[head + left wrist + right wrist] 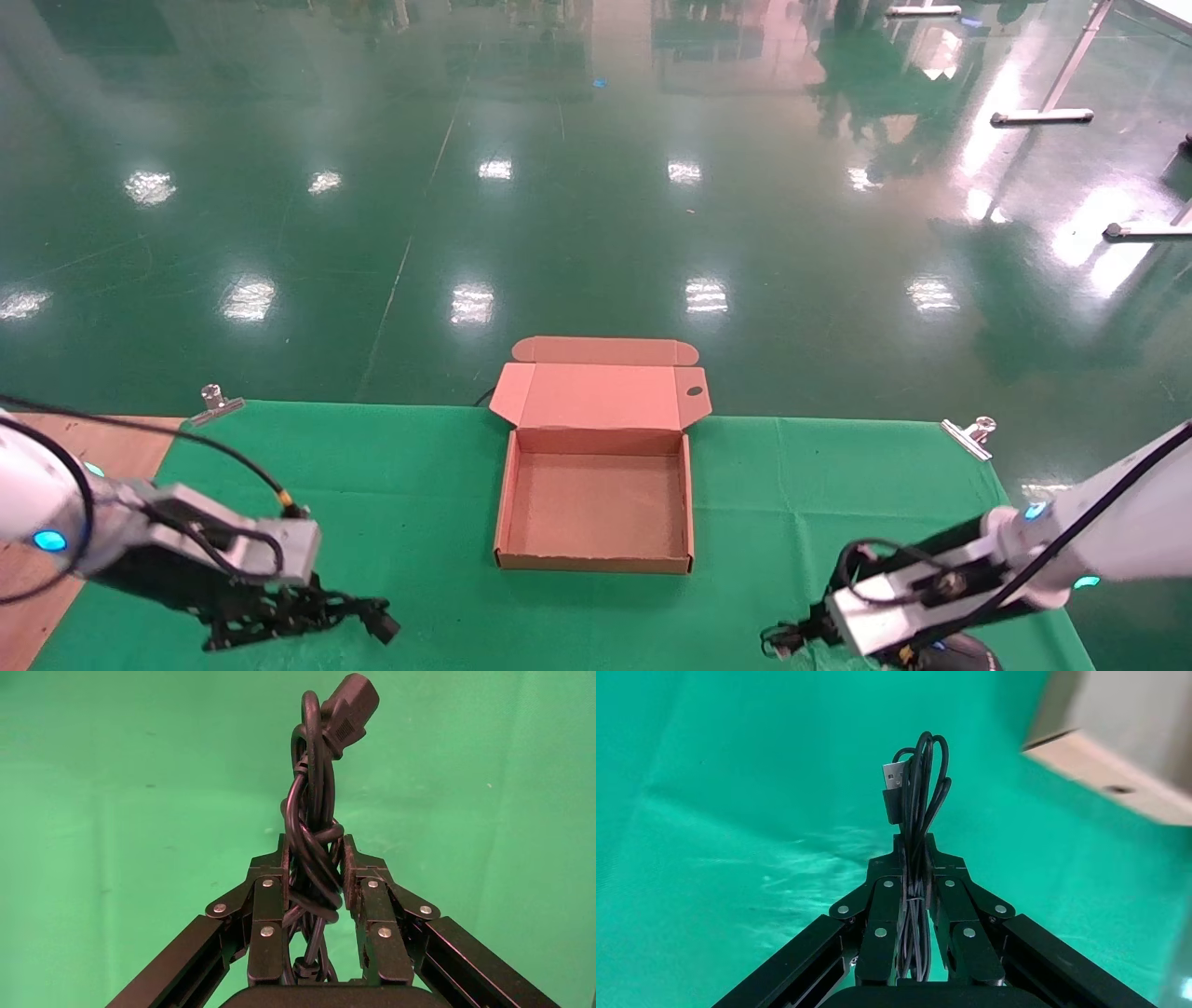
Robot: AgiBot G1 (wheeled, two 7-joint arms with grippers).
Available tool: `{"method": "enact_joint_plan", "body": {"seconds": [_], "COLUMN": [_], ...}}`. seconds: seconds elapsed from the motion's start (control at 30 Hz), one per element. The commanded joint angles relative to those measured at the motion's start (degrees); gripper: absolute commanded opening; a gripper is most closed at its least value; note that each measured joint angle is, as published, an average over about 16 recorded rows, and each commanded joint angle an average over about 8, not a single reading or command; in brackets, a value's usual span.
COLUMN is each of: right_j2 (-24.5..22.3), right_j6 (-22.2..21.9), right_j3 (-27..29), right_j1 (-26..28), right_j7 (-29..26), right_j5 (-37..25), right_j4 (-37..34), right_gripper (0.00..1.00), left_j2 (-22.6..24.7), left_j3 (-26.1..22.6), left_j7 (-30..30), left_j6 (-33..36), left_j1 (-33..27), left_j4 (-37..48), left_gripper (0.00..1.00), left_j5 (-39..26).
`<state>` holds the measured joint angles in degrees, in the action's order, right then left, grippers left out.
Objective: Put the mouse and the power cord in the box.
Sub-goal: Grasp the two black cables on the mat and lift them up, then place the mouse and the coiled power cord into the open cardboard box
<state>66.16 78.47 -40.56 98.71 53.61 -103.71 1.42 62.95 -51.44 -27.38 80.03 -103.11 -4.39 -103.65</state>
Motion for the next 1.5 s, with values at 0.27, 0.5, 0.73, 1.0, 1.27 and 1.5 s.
{"method": "enact_joint_plan", "body": {"seconds": [0.27, 0.5, 0.73, 1.0, 1.27, 1.5], "right_j2": [-2.53, -1.56, 3.11, 4.68, 4.25, 2.56], "right_j6": [9.2, 12.91, 11.99, 10.81, 10.84, 11.71], "right_j3": [1.82, 2.55, 1.91, 1.61, 1.83, 2.28], "right_j1": [9.04, 17.43, 22.4, 24.5, 24.54, 23.9], "right_j7": [-1.12, -4.8, -10.22, -15.03, -16.88, -17.47], "right_j5": [2.68, 4.72, 5.86, 6.04, 6.89, 8.7], "right_j4": [1.74, 4.02, 6.68, 9.57, 12.44, 15.18], "right_gripper": [0.0, 0.0, 0.0, 0.0, 0.0, 0.0], "left_j2": [-1.04, 0.21, 2.84, 6.01, 8.72, 13.56], "left_j3": [0.03, 0.64, 1.98, 3.17, 4.5, 5.76], "left_j7": [2.96, 9.19, 13.4, 10.99, 4.91, 4.91], "left_j6": [6.71, 9.05, 5.01, -2.47, -13.13, -35.02], "left_j1": [-7.82, -14.31, -17.14, -14.58, -9.68, 0.17], "left_j4": [-5.37, -14.74, -24.11, -24.71, -21.47, -19.4], "left_gripper": [0.0, 0.0, 0.0, 0.0, 0.0, 0.0], "left_j5": [-0.03, 0.6, 1.73, 2.7, 3.6, 3.4]}}
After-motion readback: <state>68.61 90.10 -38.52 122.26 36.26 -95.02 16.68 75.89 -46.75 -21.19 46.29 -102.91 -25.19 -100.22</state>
